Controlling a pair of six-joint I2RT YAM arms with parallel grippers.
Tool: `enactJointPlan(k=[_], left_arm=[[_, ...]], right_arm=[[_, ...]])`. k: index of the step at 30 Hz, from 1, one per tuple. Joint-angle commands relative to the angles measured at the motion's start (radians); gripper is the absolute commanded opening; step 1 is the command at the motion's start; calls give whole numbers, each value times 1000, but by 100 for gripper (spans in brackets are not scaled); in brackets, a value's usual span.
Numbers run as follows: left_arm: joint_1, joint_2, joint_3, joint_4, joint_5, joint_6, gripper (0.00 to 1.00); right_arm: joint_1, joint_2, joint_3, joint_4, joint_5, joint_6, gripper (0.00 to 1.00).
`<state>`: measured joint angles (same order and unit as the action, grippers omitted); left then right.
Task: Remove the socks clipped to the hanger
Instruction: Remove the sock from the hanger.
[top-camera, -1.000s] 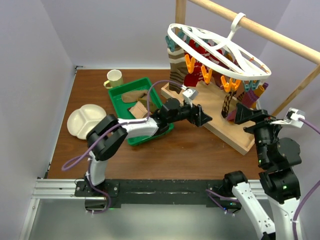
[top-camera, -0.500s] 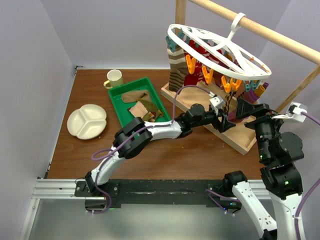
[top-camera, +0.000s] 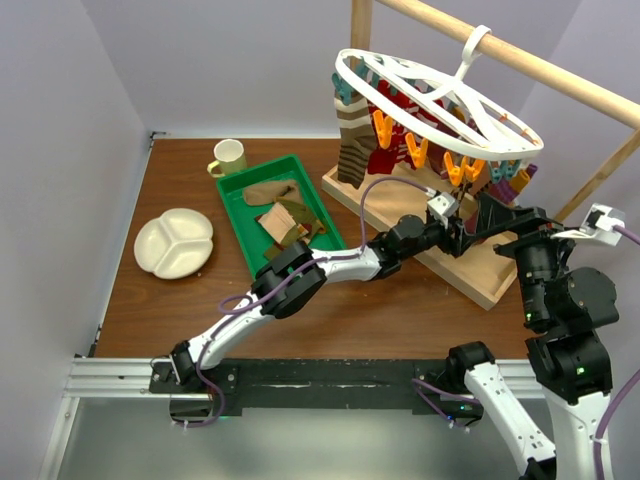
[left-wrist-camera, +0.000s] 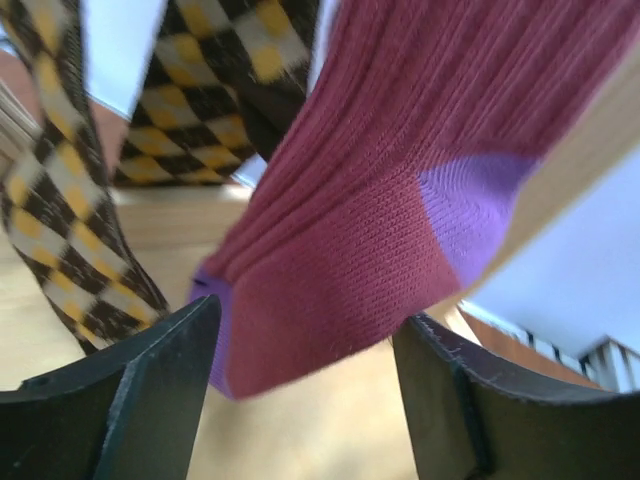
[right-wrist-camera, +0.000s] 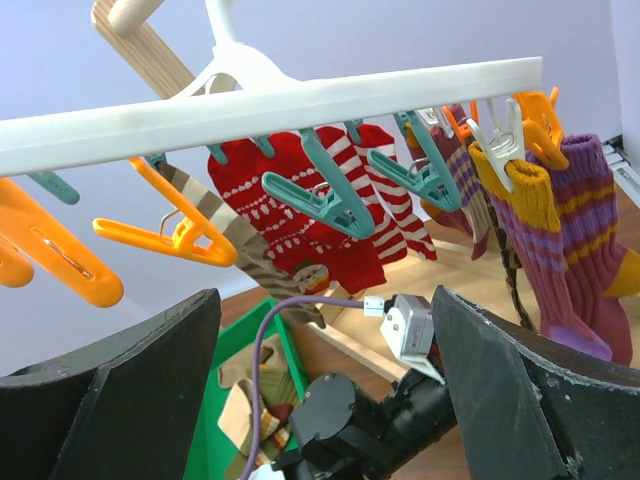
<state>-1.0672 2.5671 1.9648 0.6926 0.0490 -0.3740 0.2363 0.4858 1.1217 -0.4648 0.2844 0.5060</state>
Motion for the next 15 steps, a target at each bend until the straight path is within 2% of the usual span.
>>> enactJointPlan(k=[1, 2, 3, 5, 6, 8, 12, 15], left_arm=[[-2, 30, 120, 104, -61, 1, 66], [-4, 44, 134, 105, -49, -8, 63], [-5, 48, 153, 110, -23, -11, 50], [-11, 53, 160, 119, -2, -11, 38], [-13, 48, 154, 120, 5, -13, 29], [-16, 12, 126, 137, 31, -16, 21], [-13, -119, -99, 241, 41, -14, 6], [-13, -218, -231, 301, 71, -17, 1]], right_arm=[[-2, 4, 24, -28, -19, -23, 91], [-2, 0, 26, -29, -19, -24, 91], [-2, 0, 24, -29, -14, -26, 91], [0, 0, 24, -34, -14, -27, 91], [-2, -1, 26, -34, -13, -30, 91], [-2, -1, 27, -37, -4, -37, 91], [0, 5, 27, -40, 27, -60, 91], [0, 11, 26, -54, 71, -87, 91]])
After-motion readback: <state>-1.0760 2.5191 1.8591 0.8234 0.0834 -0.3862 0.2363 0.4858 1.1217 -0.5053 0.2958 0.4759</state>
